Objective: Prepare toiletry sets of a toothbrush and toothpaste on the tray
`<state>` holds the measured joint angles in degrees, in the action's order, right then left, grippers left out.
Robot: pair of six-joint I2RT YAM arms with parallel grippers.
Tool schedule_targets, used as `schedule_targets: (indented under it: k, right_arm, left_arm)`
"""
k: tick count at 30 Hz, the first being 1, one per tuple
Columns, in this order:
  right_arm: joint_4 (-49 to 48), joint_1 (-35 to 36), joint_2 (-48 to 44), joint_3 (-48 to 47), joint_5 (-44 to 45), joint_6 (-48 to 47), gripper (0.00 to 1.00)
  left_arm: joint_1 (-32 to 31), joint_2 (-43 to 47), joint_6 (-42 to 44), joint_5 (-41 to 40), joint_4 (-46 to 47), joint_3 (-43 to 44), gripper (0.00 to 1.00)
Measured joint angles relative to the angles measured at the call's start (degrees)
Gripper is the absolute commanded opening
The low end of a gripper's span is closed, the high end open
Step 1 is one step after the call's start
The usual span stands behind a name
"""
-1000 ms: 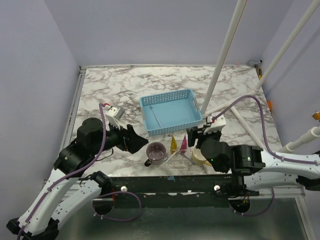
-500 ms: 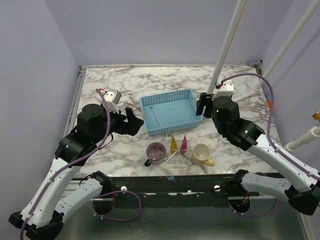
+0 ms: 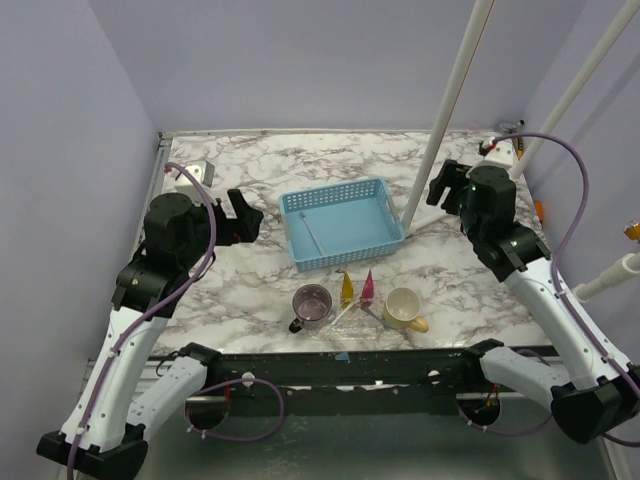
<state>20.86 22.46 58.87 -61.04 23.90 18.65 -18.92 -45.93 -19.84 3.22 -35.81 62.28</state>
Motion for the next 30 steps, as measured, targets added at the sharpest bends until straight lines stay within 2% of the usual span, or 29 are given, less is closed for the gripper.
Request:
schedule_targets:
  k: [11, 14, 16, 30]
  right_arm:
    - [-0.17, -1.84, -2.82, 3.37, 0.00, 2.36, 0.83]
    - [-0.02, -1.86, -4.13, 3.58, 0.63, 2.71, 0.90]
    - [0.11, -1.84, -4.94, 3.58, 1.16, 2.95, 0.99]
    - [1.07, -1.86, -6.60, 3.58, 2.43, 3.80, 1.00]
  left_arm:
    - [0.44, 8.96, 1.40, -4.39, 5.03, -8.09, 0.91]
    - [0.44, 11.17, 1.86, -4.79, 5.97, -9.62, 0.91]
    - [0.44, 13.03, 2.01, -4.98, 6.82, -10.64, 0.91]
    - [0.44, 16.81, 3.13, -5.25, 8.74, -13.46, 0.91]
